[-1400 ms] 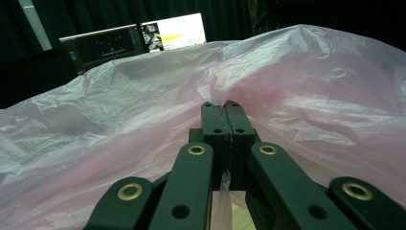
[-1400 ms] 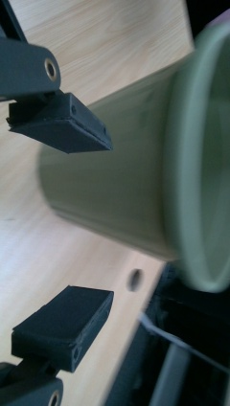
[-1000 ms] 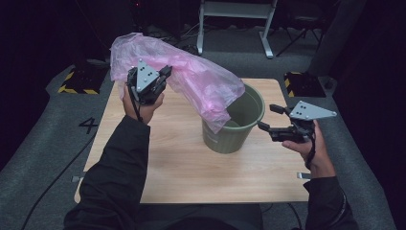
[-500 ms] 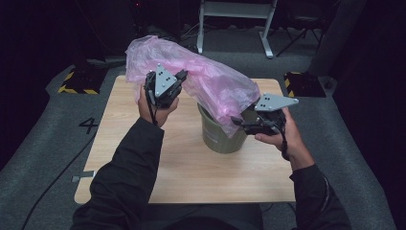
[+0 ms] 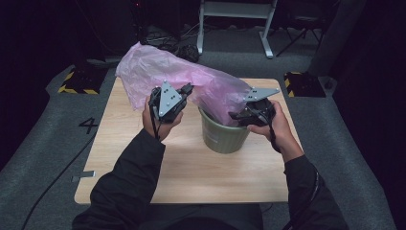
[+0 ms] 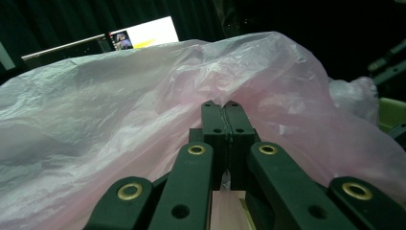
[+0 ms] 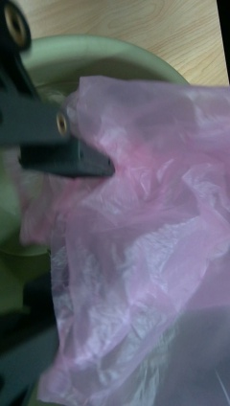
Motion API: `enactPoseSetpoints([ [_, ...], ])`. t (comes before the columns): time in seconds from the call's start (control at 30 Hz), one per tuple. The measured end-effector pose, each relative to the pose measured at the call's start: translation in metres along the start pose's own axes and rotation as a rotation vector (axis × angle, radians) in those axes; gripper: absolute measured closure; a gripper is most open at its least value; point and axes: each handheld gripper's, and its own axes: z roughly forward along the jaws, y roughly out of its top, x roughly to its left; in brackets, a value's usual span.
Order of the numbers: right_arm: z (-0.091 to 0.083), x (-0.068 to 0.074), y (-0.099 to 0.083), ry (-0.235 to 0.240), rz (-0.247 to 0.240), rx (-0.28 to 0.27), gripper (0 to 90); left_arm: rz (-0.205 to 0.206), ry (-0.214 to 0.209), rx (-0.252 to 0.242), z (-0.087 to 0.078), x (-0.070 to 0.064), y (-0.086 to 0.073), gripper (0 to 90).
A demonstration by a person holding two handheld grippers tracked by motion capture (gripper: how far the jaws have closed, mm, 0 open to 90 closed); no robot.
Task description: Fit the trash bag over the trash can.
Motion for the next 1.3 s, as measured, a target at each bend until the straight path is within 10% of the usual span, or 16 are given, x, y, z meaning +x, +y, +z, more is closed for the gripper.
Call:
enactPoseSetpoints([
  [0.33, -0.034, -0.013, -0.015, 0.028, 0.054, -0.075, 22.8, -0.03, 0.029, 0.015, -0.004, 0.014, -0.008, 89.5],
  [0.73, -0.075, -0.03, -0.005, -0.092, 0.087, -0.254, 36.9, -0.011, -0.015, 0.025, 0.004, 0.004, -0.011, 89.5],
  [1.0, -0.042, -0.033, 0.008, -0.129, 0.054, -0.142, 40.7, 0.004, -0.03, 0.007, 0.0, 0.001, -0.013, 89.5],
  [1.3, -0.01, -0.023, 0.014, 0.013, -0.012, -0.025, 49.3, 0.003, -0.077, -0.011, -0.008, 0.004, -0.015, 89.5],
])
